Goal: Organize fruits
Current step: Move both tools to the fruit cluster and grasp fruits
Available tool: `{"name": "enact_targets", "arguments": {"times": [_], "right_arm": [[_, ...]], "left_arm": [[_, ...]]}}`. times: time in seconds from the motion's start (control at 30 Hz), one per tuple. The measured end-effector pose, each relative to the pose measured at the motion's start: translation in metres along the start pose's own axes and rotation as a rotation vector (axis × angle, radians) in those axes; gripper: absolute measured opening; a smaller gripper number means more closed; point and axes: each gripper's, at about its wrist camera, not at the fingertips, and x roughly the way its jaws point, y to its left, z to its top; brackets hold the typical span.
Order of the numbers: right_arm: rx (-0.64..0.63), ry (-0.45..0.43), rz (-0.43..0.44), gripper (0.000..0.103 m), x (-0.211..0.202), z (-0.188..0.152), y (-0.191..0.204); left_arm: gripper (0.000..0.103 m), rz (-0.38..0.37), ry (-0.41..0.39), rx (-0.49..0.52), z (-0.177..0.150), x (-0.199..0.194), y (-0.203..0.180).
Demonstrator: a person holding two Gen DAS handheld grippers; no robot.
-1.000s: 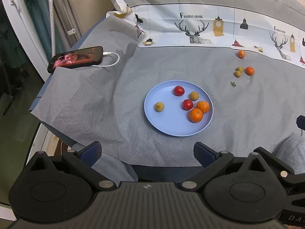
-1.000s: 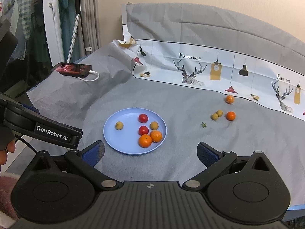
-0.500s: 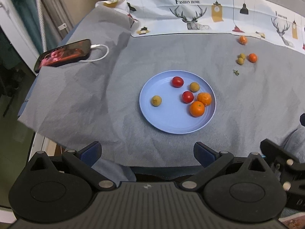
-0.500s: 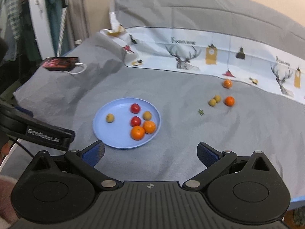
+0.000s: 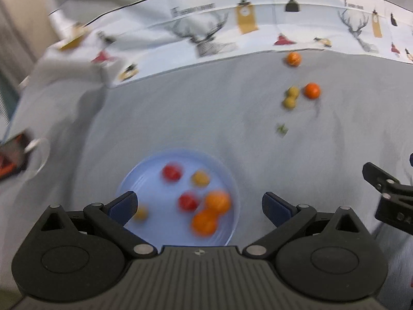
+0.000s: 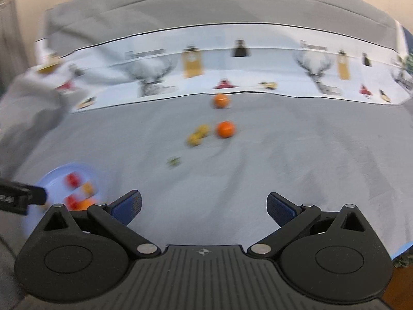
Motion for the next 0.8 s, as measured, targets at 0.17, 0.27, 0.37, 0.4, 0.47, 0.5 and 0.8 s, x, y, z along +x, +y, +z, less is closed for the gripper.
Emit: {"name": "enact_targets", "arguments": {"times": [0.17,0.27,0.37,0.4,0.47,0.5,0.8], "right_arm": [[-0.033,-0.04,-0.067,0.102,0.081,0.027,-0.04],[-0.07,-0.061,-0.058,0.102,0.13,0.041,-0.061],[-0.108,-0.024,0.009,0.102,0.18,0.052,-0.074],[-0.126,-0.015,0.033,0.102,0.194,0.054,-0.076],[-0.181,-0.001,0.065,0.102,0.218,0.056,-0.077],[-0.211,-0.002,0.074,0.102,0.226,0.055,-0.077],[-0.293,-0.064,0.193,0.102,0.257,0.056,-0.066]], "left_arm": [[0.103,-0.045,-0.071,0.114,0.049,0.057,-0.059],[0.103,-0.084,-0.077,0.172,0.073,0.101,-0.09],[0.103,-0.103,-0.045,0.214,0.095,0.152,-0.11],[0.103,-0.112,-0.03,0.223,0.101,0.167,-0.113],[0.102,-0.127,-0.012,0.238,0.11,0.195,-0.115],[0.102,-0.139,-0.007,0.246,0.115,0.207,-0.115],[0.08,-0.353,-0.025,0.253,0.131,0.235,-0.11]]}}
